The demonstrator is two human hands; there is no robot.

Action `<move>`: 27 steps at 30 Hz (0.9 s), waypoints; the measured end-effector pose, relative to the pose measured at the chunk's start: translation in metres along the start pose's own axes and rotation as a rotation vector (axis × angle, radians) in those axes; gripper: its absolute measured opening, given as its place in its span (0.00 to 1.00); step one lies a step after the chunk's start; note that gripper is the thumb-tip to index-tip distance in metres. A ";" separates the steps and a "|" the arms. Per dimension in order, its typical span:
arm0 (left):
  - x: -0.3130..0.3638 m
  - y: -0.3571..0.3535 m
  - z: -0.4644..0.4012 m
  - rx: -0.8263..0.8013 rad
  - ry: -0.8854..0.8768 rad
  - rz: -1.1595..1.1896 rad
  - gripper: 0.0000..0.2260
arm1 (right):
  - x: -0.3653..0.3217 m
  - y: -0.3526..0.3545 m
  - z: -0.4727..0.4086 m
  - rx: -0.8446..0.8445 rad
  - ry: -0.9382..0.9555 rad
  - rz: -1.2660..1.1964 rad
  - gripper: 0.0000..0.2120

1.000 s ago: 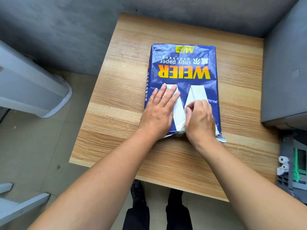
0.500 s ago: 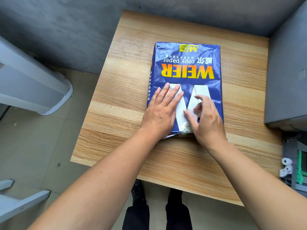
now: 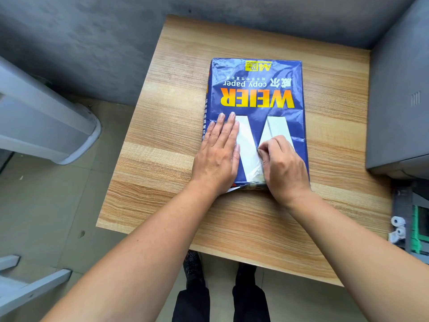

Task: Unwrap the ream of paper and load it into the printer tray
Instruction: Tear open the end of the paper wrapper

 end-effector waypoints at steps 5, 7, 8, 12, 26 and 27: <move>0.000 -0.001 -0.002 0.012 -0.001 0.016 0.23 | 0.004 -0.001 0.001 0.003 0.015 -0.005 0.04; -0.001 -0.001 -0.002 0.016 0.003 0.028 0.23 | 0.007 0.000 0.002 -0.013 0.017 -0.019 0.05; -0.001 -0.001 -0.002 0.016 0.007 0.030 0.23 | 0.008 0.000 0.002 -0.021 0.026 -0.027 0.05; 0.000 -0.002 -0.002 0.001 0.012 0.009 0.23 | 0.009 0.003 0.002 -0.051 0.073 -0.060 0.05; -0.014 0.003 -0.054 -0.006 0.088 -0.065 0.23 | 0.008 0.007 0.001 -0.134 0.100 -0.018 0.04; -0.015 -0.001 -0.052 0.018 0.101 -0.052 0.24 | 0.009 0.006 0.002 -0.136 0.109 -0.024 0.04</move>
Point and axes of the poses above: each hand's wrist, its own z-axis away from the middle knuckle, its own y-axis out of the back of the hand, x = y × z, the point moved 5 cm from there along -z, towards the middle knuckle, and after that the axes turned 15 degrees about -z, right-handed, at the moved point
